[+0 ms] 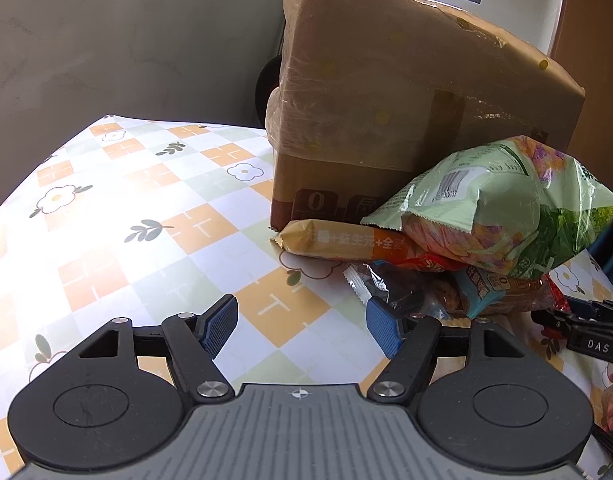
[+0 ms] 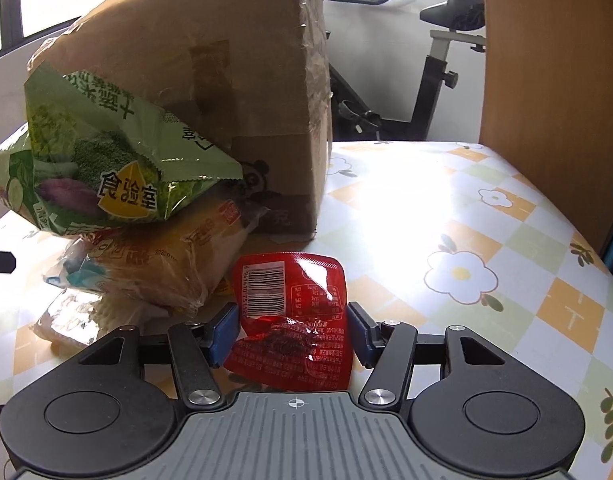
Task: Organize snacks
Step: 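Close the left tool on the pale green bag while the right tool grasps the red packet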
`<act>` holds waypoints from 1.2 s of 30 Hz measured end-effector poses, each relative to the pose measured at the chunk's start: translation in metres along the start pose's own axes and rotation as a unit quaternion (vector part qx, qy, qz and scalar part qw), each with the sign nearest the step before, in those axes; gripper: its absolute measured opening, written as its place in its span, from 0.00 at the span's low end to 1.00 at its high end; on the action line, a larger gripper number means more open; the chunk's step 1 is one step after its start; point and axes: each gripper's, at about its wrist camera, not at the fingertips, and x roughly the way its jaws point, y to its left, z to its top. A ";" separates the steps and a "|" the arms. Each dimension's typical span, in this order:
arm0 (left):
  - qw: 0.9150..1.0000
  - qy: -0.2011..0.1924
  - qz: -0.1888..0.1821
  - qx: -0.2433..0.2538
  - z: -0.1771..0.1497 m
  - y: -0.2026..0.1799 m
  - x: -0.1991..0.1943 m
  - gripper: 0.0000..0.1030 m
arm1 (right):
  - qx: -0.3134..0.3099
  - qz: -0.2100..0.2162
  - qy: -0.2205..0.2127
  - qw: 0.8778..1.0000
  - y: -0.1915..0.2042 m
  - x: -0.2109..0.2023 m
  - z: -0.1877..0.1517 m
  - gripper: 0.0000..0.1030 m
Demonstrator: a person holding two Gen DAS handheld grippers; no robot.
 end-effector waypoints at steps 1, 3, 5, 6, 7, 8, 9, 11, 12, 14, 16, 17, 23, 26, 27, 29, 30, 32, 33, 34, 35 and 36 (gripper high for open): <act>1.000 -0.004 0.003 -0.002 0.003 0.000 0.001 0.71 | -0.007 0.001 -0.001 1.000 0.005 0.000 0.000 0.52; 1.000 -0.013 0.007 -0.008 0.009 0.001 0.002 0.70 | -0.012 0.002 -0.001 1.000 0.005 0.000 -0.001 0.52; 1.000 -0.022 0.003 -0.020 0.016 0.003 0.000 0.70 | -0.004 0.002 0.000 1.000 0.002 0.001 0.000 0.52; 0.999 -0.027 0.000 -0.025 0.019 0.003 -0.002 0.70 | 0.002 0.002 0.000 1.000 0.000 0.001 0.000 0.52; 0.999 -0.031 -0.002 -0.029 0.022 0.004 -0.005 0.70 | 0.007 0.002 -0.001 1.000 0.000 0.001 0.000 0.52; 0.999 -0.036 -0.003 -0.031 0.024 0.004 -0.007 0.70 | 0.011 0.002 -0.001 1.000 0.000 0.002 0.000 0.52; 0.999 -0.040 -0.004 -0.032 0.025 0.004 -0.011 0.70 | 0.013 0.002 -0.001 1.000 -0.001 0.002 0.000 0.52; 0.998 -0.050 -0.005 -0.029 0.025 0.002 -0.016 0.70 | 0.014 0.003 -0.001 1.000 -0.001 0.002 0.000 0.52; 0.998 -0.053 -0.006 -0.024 0.023 0.001 -0.019 0.70 | 0.012 0.003 -0.001 1.000 0.000 0.002 0.000 0.52; 0.998 -0.056 -0.004 -0.006 0.017 -0.004 -0.024 0.70 | 0.010 0.005 -0.001 1.000 0.001 0.002 -0.001 0.52; 0.998 -0.056 -0.004 0.024 0.010 -0.013 -0.026 0.70 | 0.011 0.006 -0.001 1.000 0.000 0.002 0.000 0.52; 0.997 -0.056 -0.005 0.045 0.006 -0.019 -0.027 0.71 | 0.012 0.007 -0.001 1.000 -0.001 0.002 0.000 0.52; 0.986 -0.103 -0.026 0.129 -0.002 -0.055 -0.047 0.84 | 0.019 0.007 -0.002 1.000 -0.002 0.001 -0.001 0.52; 0.976 -0.144 -0.047 0.157 0.003 -0.068 -0.059 0.91 | 0.018 0.007 -0.002 1.000 -0.002 0.001 -0.001 0.52; 0.973 -0.152 -0.057 0.164 0.005 -0.072 -0.061 0.94 | 0.018 0.007 -0.002 1.000 -0.002 0.001 -0.001 0.52; 0.970 -0.156 -0.074 0.173 0.009 -0.078 -0.059 0.94 | 0.018 0.007 -0.002 1.000 -0.002 0.002 -0.001 0.52; 0.968 -0.154 -0.083 0.177 0.012 -0.082 -0.055 0.94 | 0.019 0.007 -0.003 1.000 -0.002 0.002 -0.001 0.52; 0.966 -0.152 -0.097 0.186 0.013 -0.091 -0.051 0.95 | 0.021 0.007 -0.003 1.000 -0.002 0.002 -0.001 0.52; 0.965 -0.150 -0.101 0.192 0.013 -0.095 -0.048 0.95 | 0.022 0.007 -0.004 1.000 -0.002 0.001 -0.001 0.52; 0.963 -0.148 -0.106 0.200 0.013 -0.098 -0.044 0.97 | 0.023 0.008 -0.004 1.000 -0.003 0.001 -0.001 0.52; 0.960 -0.144 -0.113 0.211 0.014 -0.104 -0.037 0.98 | 0.024 0.008 -0.004 1.000 -0.003 0.002 -0.001 0.52; 0.957 -0.145 -0.118 0.220 0.013 -0.107 -0.033 0.98 | 0.025 0.008 -0.003 1.000 -0.003 0.002 -0.001 0.52</act>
